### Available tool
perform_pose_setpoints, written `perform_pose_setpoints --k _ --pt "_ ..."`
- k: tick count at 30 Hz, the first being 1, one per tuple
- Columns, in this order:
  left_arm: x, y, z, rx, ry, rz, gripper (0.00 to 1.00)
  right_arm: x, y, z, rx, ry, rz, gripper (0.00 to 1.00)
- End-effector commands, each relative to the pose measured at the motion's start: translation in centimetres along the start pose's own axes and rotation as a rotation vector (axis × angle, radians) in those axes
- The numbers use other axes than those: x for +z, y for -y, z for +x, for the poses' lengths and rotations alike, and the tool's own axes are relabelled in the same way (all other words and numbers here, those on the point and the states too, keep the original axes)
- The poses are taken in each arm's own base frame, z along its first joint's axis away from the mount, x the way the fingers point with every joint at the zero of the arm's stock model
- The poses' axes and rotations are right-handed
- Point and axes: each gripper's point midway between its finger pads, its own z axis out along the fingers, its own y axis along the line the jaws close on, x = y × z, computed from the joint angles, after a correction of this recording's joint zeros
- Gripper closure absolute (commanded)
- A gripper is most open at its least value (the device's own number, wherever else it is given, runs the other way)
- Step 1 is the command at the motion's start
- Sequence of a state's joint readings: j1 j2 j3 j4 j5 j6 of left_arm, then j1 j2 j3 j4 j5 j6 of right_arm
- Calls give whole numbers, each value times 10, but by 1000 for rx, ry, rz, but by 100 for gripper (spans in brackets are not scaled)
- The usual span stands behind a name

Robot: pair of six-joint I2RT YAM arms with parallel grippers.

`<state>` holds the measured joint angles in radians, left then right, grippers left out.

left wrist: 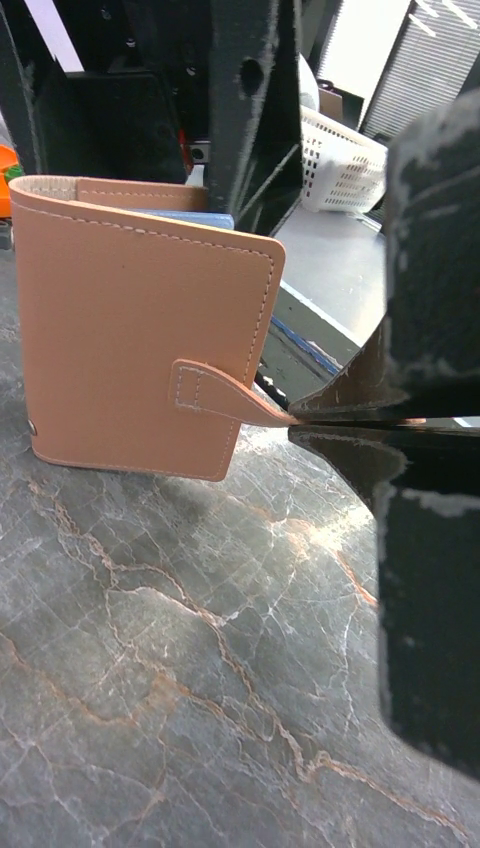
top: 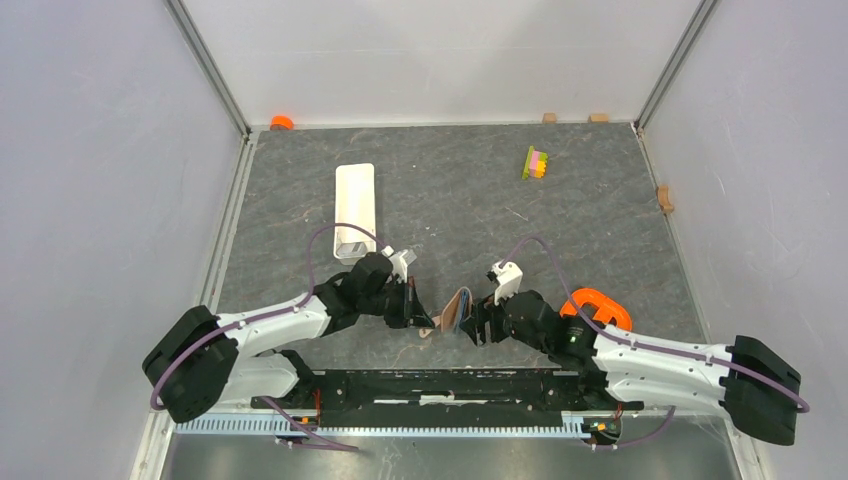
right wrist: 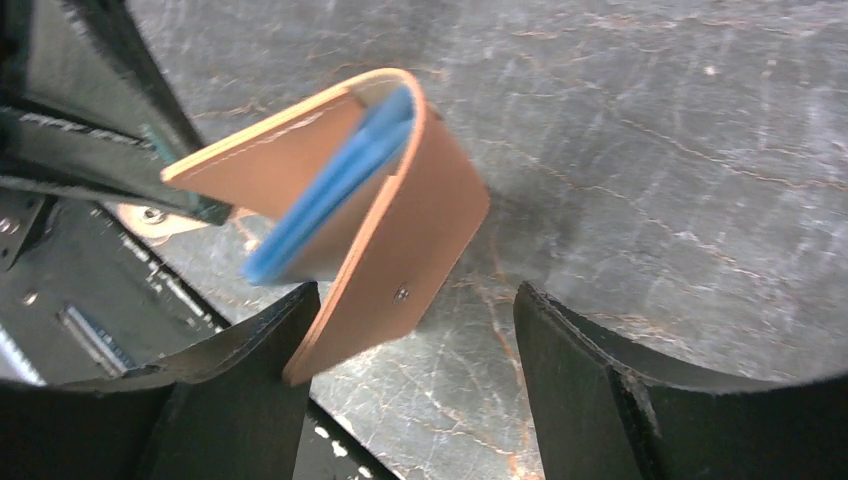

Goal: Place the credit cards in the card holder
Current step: Open the card holder.

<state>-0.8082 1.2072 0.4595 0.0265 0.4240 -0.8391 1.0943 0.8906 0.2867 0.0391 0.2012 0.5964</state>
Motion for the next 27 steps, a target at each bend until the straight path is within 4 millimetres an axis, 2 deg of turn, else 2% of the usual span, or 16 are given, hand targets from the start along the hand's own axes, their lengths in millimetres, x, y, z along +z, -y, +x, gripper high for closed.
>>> perform_pose_setpoints --k 1,4,6,8,12,16,19,21,24,27 --pt "-6 11 -10 44 19 29 98 4 15 -26 10 104 117 27" --pt "-7 10 -10 45 18 32 98 7 19 -27 2 127 133 36" --pt "-8 10 -11 49 20 33 98 8 21 -30 -7 146 143 46" --pt "-8 5 -9 35 7 18 98 8 21 -36 -31 165 145 63" --pt "-14 12 -13 21 -10 45 98 0 22 -55 -107 140 182 99" --pt "-28 23 -10 72 -89 40 98 -7 25 -57 -141 -52 106 100" --pt "-35 26 -3 71 -162 44 98 -9 26 -34 -100 -262 -25 100" --pt "-36 24 5 43 -230 61 98 -11 20 -14 -88 -389 -116 100" --pt "-35 8 18 39 -331 8 98 -15 9 17 -43 -536 -228 100" --pt "-33 -16 18 53 -366 -96 98 -17 11 35 -20 -616 -241 100"
